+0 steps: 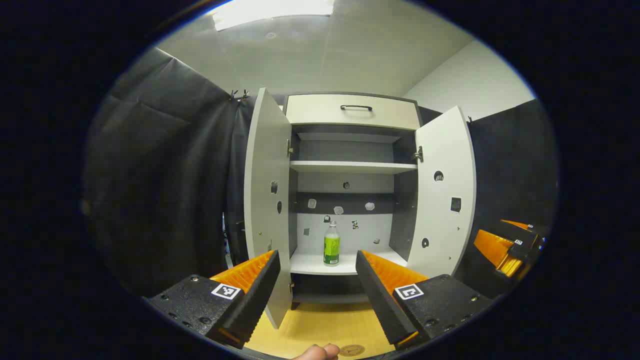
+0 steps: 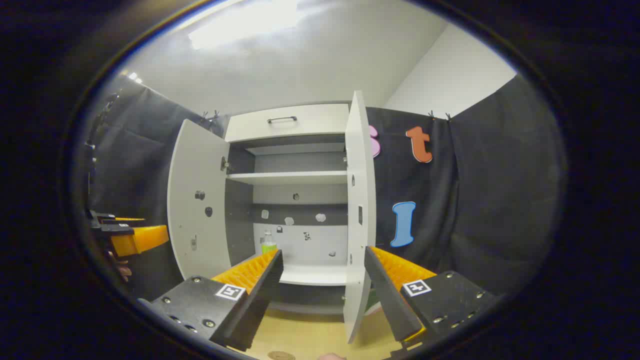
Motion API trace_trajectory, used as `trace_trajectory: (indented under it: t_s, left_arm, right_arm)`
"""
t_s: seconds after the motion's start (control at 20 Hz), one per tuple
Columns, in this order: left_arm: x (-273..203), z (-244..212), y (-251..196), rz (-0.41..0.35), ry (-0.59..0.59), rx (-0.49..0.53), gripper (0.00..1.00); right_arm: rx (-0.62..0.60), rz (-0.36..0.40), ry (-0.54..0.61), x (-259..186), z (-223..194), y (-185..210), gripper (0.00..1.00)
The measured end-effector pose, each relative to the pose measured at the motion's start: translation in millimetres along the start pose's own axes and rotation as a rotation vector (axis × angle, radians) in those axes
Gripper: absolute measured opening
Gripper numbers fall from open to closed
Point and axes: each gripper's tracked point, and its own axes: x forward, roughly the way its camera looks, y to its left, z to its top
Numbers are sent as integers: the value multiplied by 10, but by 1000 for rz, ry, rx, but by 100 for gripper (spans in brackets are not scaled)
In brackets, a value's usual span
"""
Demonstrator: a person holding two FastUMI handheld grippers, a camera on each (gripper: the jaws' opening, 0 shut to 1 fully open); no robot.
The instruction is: Grasp the bottle in the cabinet with the left hand and place it on the coaster, then close the right door with the right hand and the left door with the left hand.
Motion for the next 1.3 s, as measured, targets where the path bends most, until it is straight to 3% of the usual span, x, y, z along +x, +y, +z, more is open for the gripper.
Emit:
trace_trajectory:
  t_s: [0.1, 0.15, 0.2, 0.25, 0.45, 0.5, 0.7, 1.3]
  left_arm:
    - [42, -11, 54, 9, -2, 14, 93]
    - [82, -13, 87, 16, -4, 15, 96]
    - [125, -16, 110, 20, -8, 14, 96]
    - [176, -24, 138, 24, -9, 12, 96]
    - [446, -142, 203, 17, 7, 2, 93]
    - [531, -179, 213, 16, 10, -10, 96]
    - [925, -364, 160, -32, 38, -60, 96]
    - [2266, -724, -10, -112, 56, -14, 96]
  right_arm:
    - [-1, 25, 9, 40, -57, 99, 98]
    - [-2, 28, 15, 73, -78, 120, 98]
    - [-4, 25, 24, 109, -115, 127, 94]
    - [-3, 21, 33, 163, -141, 141, 98]
    - [4, 19, 36, 408, -187, 216, 98]
    - [5, 16, 29, 460, -196, 219, 98]
    - [-7, 18, 15, 720, -315, 244, 99]
    - [10, -3, -16, 1520, -491, 452, 99]
